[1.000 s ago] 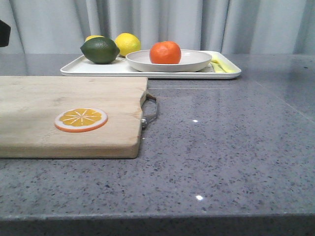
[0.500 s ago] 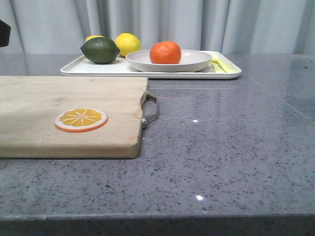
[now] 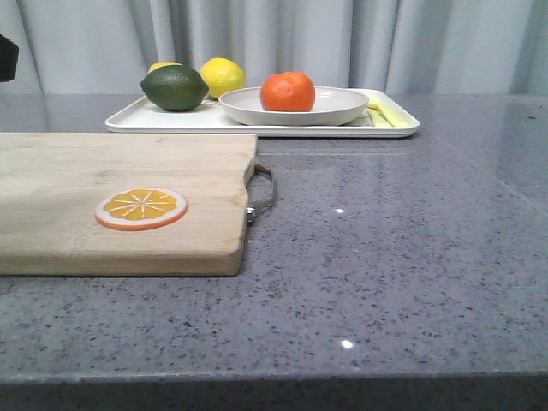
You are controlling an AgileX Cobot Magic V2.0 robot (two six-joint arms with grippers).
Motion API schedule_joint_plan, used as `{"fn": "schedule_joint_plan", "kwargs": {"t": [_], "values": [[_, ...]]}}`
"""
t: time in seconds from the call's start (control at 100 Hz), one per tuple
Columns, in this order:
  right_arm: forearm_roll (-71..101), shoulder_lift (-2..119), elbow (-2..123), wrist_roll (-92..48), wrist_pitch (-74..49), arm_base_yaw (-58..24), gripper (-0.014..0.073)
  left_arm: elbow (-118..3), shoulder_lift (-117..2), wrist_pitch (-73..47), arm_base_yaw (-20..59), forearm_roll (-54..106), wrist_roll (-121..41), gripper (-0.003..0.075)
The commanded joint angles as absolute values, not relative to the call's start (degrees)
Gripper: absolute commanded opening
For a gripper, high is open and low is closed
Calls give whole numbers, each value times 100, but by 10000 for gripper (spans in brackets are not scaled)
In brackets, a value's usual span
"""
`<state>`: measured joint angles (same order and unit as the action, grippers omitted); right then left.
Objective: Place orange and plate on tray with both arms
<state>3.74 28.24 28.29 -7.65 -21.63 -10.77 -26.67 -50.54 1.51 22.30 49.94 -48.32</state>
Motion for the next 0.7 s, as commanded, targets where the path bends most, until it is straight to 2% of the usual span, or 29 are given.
{"fn": "schedule_joint_plan", "kwargs": {"t": [0.0,0.12,0.18,0.26,0.33,0.47,0.51,0.69], "values": [[389,2553,2837,-809,-1545,-1040,528,-2820,-4990,464,2234,5028,-4794,637],[382,2425,2813,-809,-1550,-1040,527,-2820,-4990,464,2234,5028,-4794,636],[382,2425,2813,-809,-1550,-1040,512,-2820,-4990,464,2234,5036,-4794,609],[382,2425,2813,-809,-1531,-1040,416,-2820,-4990,464,2234,5036,-4794,526],[382,2425,2813,-809,-1532,-1040,278,-2820,-4958,464,2234,5051,-4794,405],[382,2425,2813,-809,-1539,-1040,-49,-2820,-4658,464,2234,5051,-4794,73],[382,2425,2813,-809,-1513,-1040,-65,-2820,-4514,464,2234,5025,-4794,-25],[359,2416,2808,-819,-1553,-1040,-69,-2820,-3766,473,2234,5012,-4794,-20]]}}
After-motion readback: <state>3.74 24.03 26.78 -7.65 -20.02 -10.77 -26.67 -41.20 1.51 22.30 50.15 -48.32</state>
